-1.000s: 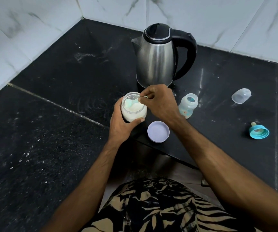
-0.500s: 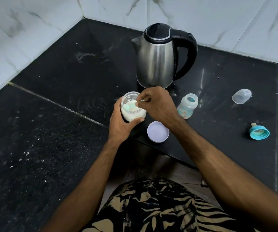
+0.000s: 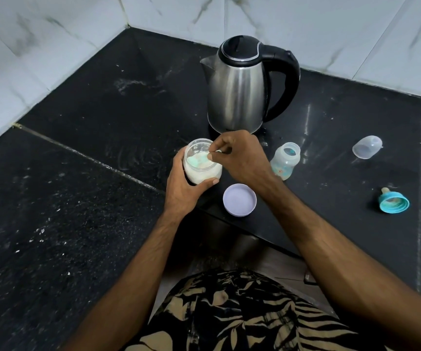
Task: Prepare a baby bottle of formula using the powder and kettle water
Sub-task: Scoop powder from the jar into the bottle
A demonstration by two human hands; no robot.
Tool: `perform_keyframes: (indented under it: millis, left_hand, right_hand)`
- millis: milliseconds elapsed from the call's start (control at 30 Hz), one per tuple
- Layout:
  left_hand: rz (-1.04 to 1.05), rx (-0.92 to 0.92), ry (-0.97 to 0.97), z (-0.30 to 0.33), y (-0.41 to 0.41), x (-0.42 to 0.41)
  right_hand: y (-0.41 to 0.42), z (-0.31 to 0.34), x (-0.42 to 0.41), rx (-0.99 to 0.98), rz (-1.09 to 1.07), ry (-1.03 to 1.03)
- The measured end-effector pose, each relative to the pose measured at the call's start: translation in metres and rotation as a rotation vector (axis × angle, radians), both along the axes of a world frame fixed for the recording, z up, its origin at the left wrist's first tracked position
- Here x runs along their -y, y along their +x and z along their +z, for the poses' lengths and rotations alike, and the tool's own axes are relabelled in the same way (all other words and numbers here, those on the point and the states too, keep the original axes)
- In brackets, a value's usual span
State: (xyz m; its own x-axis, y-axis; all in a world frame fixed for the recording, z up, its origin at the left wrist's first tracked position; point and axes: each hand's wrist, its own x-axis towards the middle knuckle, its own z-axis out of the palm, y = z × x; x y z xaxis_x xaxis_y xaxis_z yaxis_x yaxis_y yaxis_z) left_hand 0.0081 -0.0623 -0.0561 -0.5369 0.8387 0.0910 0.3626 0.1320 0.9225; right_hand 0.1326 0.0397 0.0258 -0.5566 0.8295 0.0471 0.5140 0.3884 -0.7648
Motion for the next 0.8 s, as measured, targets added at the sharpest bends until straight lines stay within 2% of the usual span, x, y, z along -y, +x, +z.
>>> perform_keyframes:
  millis: [167,533,800]
  left_hand:
    - [0.003,-0.001,0.008,-0.001,0.0,-0.001]
    - [-0.008,-0.011,0.02,-0.002,-0.002,-0.001]
    - [-0.024,-0.01,-0.008,0.0,-0.005,-0.004]
  right_hand:
    - [0.003,0.003,-0.004,-0.01,-0.031,0.025]
    - [0.008,-0.002,-0.008,-0.091,-0.064,-0.064]
    - [0.012,-0.005,-0.01,-0.207,-0.121,-0.212]
